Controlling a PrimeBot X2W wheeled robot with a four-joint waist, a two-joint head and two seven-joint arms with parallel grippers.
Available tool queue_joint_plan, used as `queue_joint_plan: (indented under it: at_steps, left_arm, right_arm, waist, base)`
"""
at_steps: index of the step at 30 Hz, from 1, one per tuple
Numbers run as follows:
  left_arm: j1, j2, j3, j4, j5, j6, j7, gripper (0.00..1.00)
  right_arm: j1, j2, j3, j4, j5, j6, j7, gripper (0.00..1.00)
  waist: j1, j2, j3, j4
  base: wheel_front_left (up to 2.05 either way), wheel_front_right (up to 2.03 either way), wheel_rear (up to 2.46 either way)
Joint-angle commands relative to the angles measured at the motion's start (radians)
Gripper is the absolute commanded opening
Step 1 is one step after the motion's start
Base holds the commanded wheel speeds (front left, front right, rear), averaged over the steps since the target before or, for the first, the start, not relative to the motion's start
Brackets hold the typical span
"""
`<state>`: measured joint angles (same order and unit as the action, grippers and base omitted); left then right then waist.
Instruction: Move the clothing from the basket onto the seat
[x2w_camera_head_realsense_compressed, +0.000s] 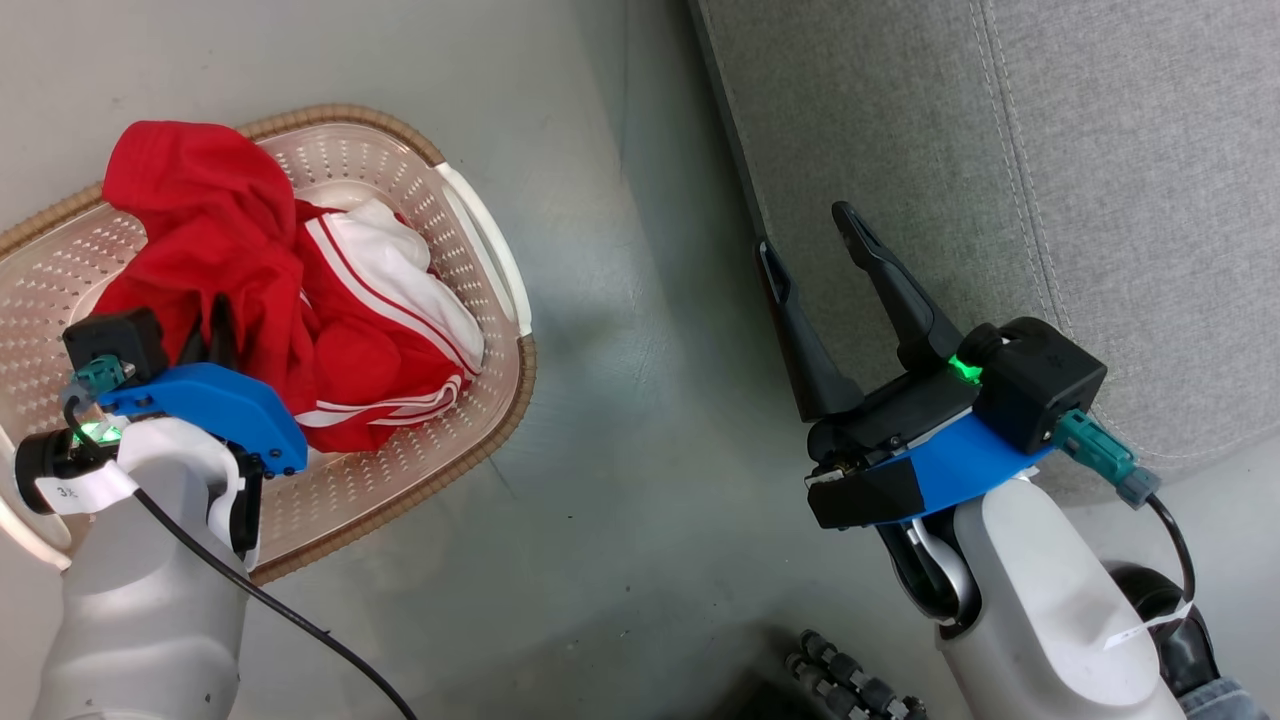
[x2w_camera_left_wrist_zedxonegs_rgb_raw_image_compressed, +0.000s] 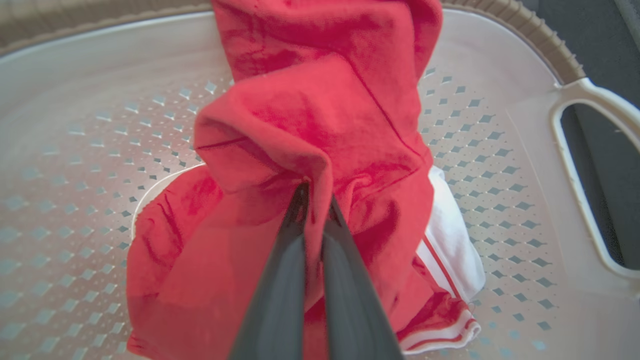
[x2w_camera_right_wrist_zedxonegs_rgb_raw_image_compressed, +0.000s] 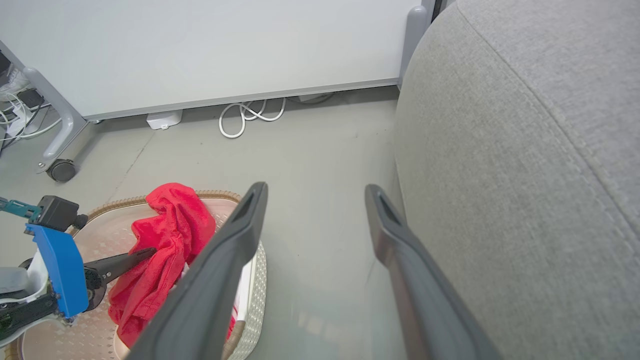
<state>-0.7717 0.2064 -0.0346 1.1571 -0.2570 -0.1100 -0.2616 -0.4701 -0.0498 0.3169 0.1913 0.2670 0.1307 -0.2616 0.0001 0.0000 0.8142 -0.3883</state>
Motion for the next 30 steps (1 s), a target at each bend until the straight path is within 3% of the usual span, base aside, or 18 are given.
queue_joint_plan:
  at_steps: [1, 22, 30]
  left_arm:
    - [-0.019, 0.0, -0.004, 0.008, -0.006, -0.007, -0.005, 0.0]
    - [0.016, -0.037, -0.042, -0.019, -0.016, -0.017, -0.005, 0.0]
    - [0.095, -0.085, -0.074, -0.061, -0.029, -0.022, -0.005, 0.0]
  right_arm:
    - [-0.015, -0.001, 0.001, 0.002, 0.005, 0.0, -0.005, 1.0]
    - [-0.015, -0.001, -0.015, 0.015, -0.015, 0.0, -0.005, 1.0]
    - [0.024, -0.001, -0.032, 0.053, -0.04, 0.0, -0.004, 1.0]
  waist:
    - [-0.0001, 0.0, -0.003, 0.0]
    - [-0.0001, 0.0, -0.083, 0.036]
    - [-0.0001, 0.0, -0.226, 0.09]
  base:
    - [0.0, 0.0, 0.0]
    - [0.0, 0.0, 0.0]
    - [0.0, 0.0, 0.0]
